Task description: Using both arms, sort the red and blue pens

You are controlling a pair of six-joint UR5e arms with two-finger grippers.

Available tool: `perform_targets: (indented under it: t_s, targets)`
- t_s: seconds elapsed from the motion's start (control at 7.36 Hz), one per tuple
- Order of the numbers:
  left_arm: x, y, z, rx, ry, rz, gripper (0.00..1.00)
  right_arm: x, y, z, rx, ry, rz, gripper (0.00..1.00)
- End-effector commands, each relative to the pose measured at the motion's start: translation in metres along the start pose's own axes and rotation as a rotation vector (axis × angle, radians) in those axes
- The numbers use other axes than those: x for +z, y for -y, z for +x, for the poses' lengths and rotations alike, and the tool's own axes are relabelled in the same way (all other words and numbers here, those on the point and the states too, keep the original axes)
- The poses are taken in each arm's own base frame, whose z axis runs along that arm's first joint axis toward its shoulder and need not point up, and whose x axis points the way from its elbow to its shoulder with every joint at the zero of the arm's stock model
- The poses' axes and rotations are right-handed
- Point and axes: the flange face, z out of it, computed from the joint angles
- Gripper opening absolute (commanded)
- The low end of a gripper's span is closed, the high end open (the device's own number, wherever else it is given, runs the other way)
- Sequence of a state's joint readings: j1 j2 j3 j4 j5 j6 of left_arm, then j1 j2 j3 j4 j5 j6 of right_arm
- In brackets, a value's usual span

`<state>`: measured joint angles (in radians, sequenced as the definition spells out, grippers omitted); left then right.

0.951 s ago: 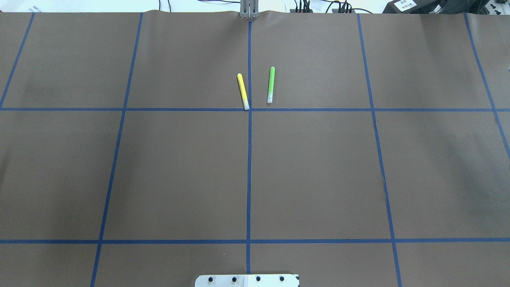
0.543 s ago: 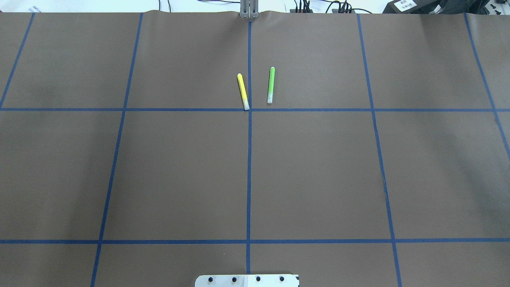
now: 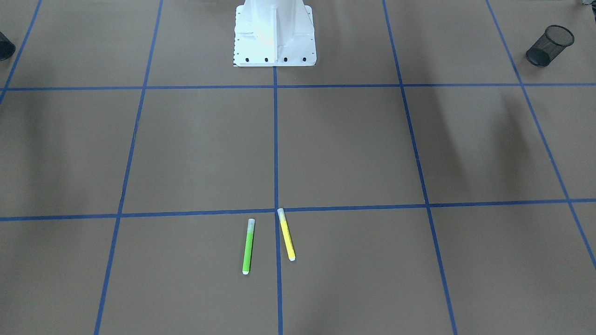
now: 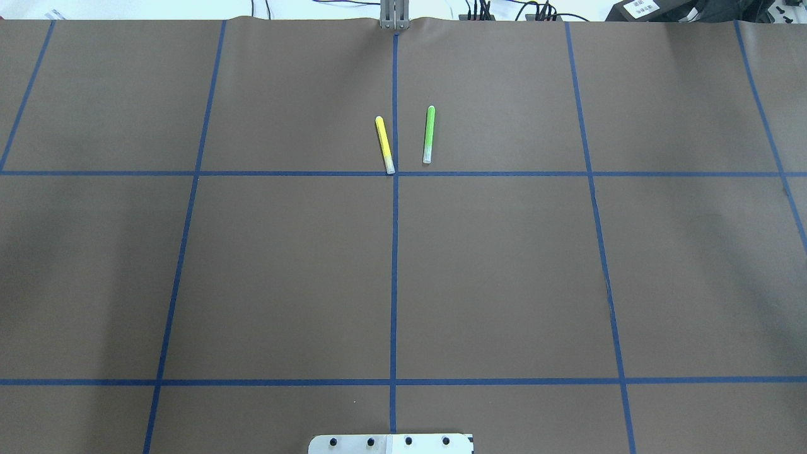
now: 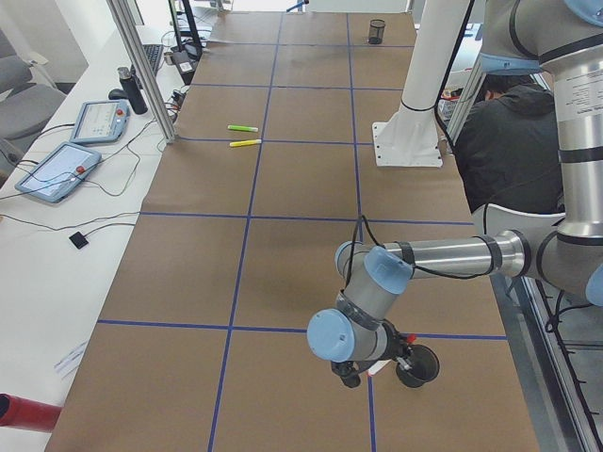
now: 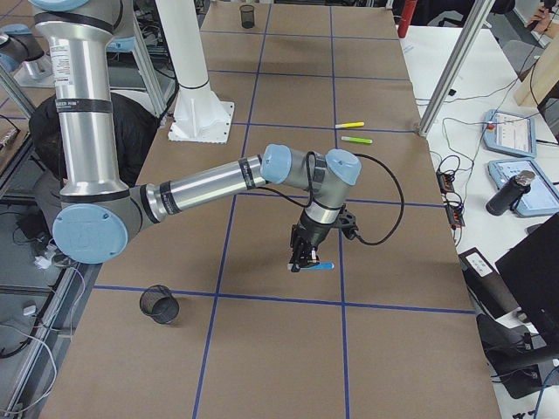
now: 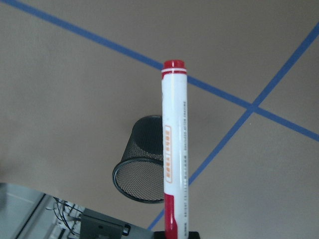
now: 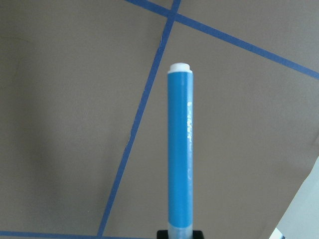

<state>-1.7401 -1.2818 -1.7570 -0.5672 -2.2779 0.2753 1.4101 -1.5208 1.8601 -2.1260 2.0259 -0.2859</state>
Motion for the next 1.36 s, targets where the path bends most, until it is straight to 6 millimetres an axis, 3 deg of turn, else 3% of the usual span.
perform_targets:
  t_s: [0.0, 0.41, 1.09, 1.22]
  targets:
    - [0.049, -0.037, -0.045, -0.155, -0.160, -0.092, 0.00, -0.004, -0.007, -0.005, -0.005, 0.002, 0.011, 0.00]
    - [0.072, -0.047, -0.056, -0.240, -0.273, -0.144, 0.00, -0.001, -0.008, -0.003, -0.004, 0.003, 0.006, 0.00]
    - [0.088, -0.025, -0.069, -0.243, -0.351, -0.129, 0.00, -0.003, -0.007, -0.004, -0.010, 0.003, 0.013, 0.00]
    - [0.093, -0.021, -0.073, -0.241, -0.355, -0.125, 0.20, -0.001, -0.008, -0.004, -0.008, 0.004, 0.008, 0.00]
